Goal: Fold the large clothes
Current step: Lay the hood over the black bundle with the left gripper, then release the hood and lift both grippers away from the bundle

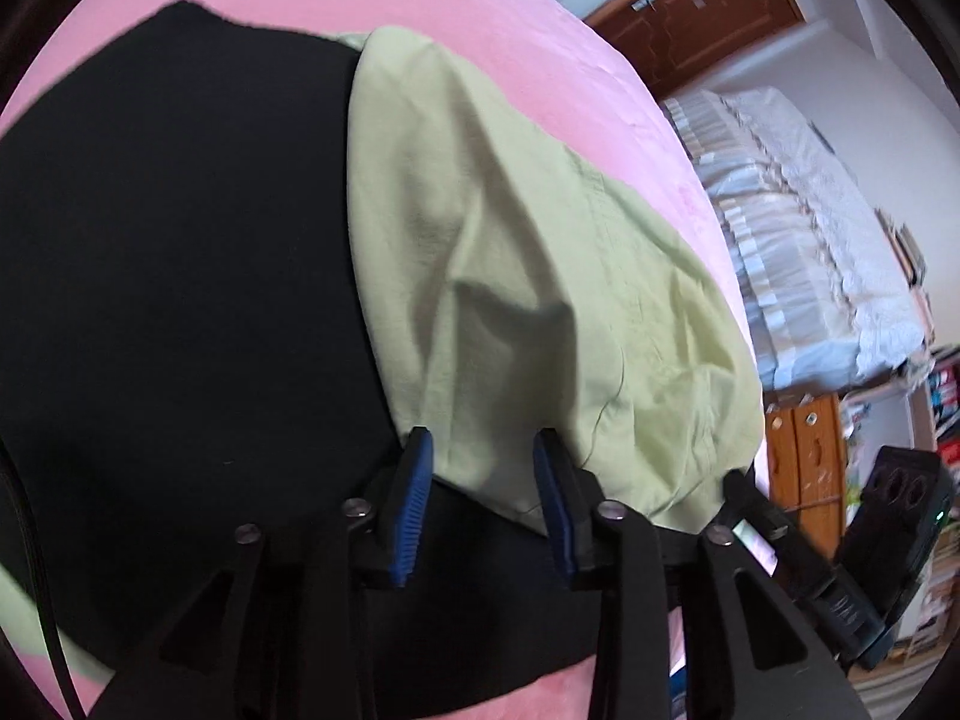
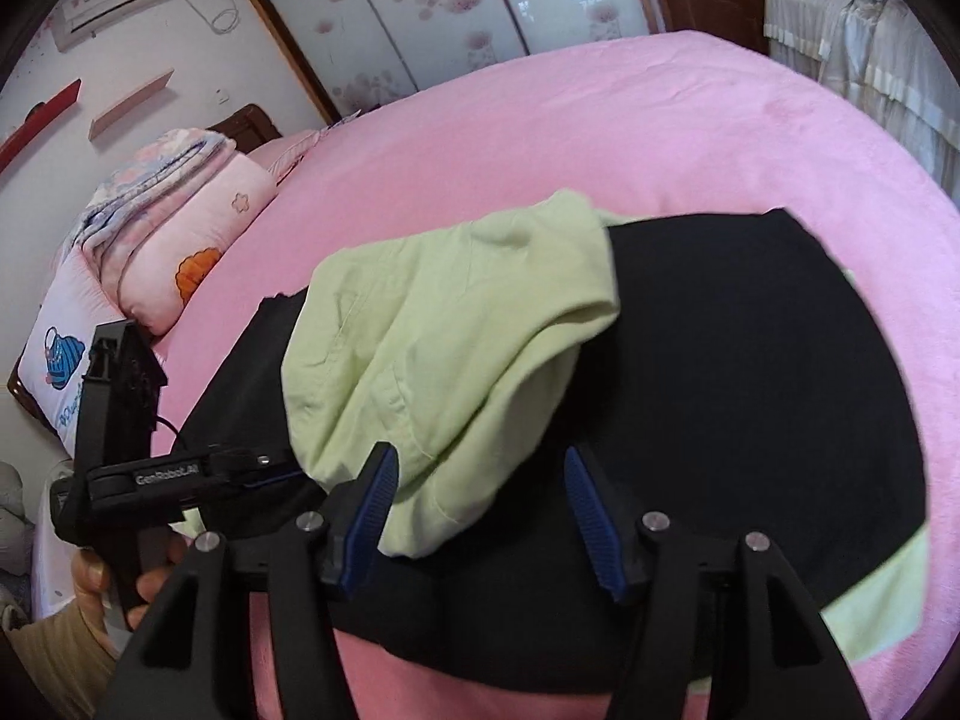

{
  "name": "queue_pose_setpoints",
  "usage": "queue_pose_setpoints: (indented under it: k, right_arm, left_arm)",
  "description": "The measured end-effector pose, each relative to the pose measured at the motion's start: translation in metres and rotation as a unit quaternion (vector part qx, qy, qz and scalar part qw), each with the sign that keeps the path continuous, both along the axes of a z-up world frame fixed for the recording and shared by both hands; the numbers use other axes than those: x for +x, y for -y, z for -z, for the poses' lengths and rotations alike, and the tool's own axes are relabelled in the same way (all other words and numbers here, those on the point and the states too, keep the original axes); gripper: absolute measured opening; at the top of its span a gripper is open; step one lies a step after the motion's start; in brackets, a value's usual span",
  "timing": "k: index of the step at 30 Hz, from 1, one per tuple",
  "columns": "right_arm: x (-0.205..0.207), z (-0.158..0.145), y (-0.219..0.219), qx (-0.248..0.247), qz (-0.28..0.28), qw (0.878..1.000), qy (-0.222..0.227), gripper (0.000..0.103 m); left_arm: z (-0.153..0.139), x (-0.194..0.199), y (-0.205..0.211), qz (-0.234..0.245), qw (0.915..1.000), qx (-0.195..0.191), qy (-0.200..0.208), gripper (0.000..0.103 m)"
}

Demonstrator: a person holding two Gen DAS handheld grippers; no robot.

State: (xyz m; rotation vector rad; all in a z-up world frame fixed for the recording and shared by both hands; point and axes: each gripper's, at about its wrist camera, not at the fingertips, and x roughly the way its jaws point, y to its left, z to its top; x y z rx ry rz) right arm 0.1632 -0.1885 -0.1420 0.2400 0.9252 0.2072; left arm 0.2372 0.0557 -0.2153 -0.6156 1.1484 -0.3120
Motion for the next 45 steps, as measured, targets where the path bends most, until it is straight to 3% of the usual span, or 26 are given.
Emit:
queue_pose_setpoints:
  k: [2,3,4,5,7,9,11,13,15,18,21,23,27,30,33,37,38,41,45]
  right_arm:
    - [0.004,0.009,-0.011,0.002,-0.02,1.0,-0.011,0.013]
    - [0.003,0.009,-0.015,0.02,-0.019,1.0,-0.007,0.012]
    - [0.001,0.007,-0.016,0.044,-0.022,0.999,-0.003,0.012]
    - [-0.002,0.004,-0.014,0.094,-0.024,0.995,0.0,0.011]
    - [-0.009,0.0,-0.01,0.176,-0.019,0.984,0.003,0.01]
    - [-0.014,0.009,-0.006,0.203,0.002,0.979,-0.008,0.01]
    - [-0.014,0.031,-0.004,0.167,0.03,0.985,-0.041,0.01]
    - [-0.015,0.054,0.0,0.136,0.051,0.987,-0.07,0.012]
    - [-0.021,0.057,0.001,0.126,0.051,0.988,-0.067,0.013]
    - [-0.034,0.03,-0.016,0.017,0.046,0.998,-0.045,0.029]
    - [-0.05,0.001,-0.032,-0.089,0.044,0.995,0.015,0.03]
    - [-0.053,-0.02,-0.04,-0.13,0.042,0.989,0.059,0.03]
    - [-0.023,-0.05,-0.048,-0.138,0.038,0.983,0.113,0.03]
    - [0.007,-0.052,-0.046,-0.126,0.041,0.983,0.125,0.03]
    - [0.04,-0.026,-0.04,-0.094,0.041,0.991,0.087,0.03]
    - [0.05,0.022,-0.021,-0.13,0.074,0.988,0.026,0.027]
    - [0.048,0.031,-0.014,-0.124,0.074,0.989,0.02,0.027]
    - [0.032,0.044,-0.007,-0.115,0.071,0.99,0.027,0.026]
    - [0.027,0.032,-0.013,-0.117,0.085,0.989,0.026,0.029]
  left_arm:
    - [0.001,-0.001,-0.001,-0.011,0.9999,-0.01,-0.002,0.037]
    - [-0.001,-0.002,-0.002,-0.011,0.9999,-0.011,-0.007,0.034]
    - [-0.007,-0.004,-0.003,-0.01,0.9998,-0.019,-0.002,0.007]
    - [-0.011,-0.006,-0.006,-0.011,0.9996,-0.026,0.007,0.0]
    - [-0.031,-0.014,-0.007,-0.028,0.9992,-0.001,0.03,0.0]
    - [-0.051,-0.023,-0.014,-0.047,0.9974,0.023,0.051,0.0]
    - [-0.057,-0.029,-0.021,-0.063,0.9955,0.049,0.05,0.0]
    - [-0.051,-0.029,-0.025,-0.072,0.9908,0.109,0.034,0.0]
    - [-0.036,-0.032,-0.031,-0.066,0.988,0.14,0.002,0.0]
    - [-0.035,-0.043,-0.032,-0.057,0.9874,0.147,-0.004,0.001]
    - [-0.055,-0.05,-0.023,-0.043,0.9871,0.151,0.03,0.004]
    - [-0.073,-0.049,-0.011,-0.031,0.9848,0.158,0.065,0.006]
    - [-0.107,-0.029,0.031,0.005,0.9772,0.167,0.131,0.012]
    - [-0.111,-0.006,0.049,0.013,0.9754,0.168,0.141,0.012]
    - [-0.088,0.022,0.069,0.011,0.9769,0.178,0.118,0.012]
    - [-0.034,0.026,0.05,0.005,0.9735,0.223,0.048,0.011]
    - [-0.024,0.025,0.048,0.007,0.975,0.218,0.044,0.01]
    - [-0.015,0.021,0.038,0.002,0.981,0.186,0.054,0.008]
    - [-0.023,0.016,0.037,-0.006,0.9809,0.187,0.054,0.009]
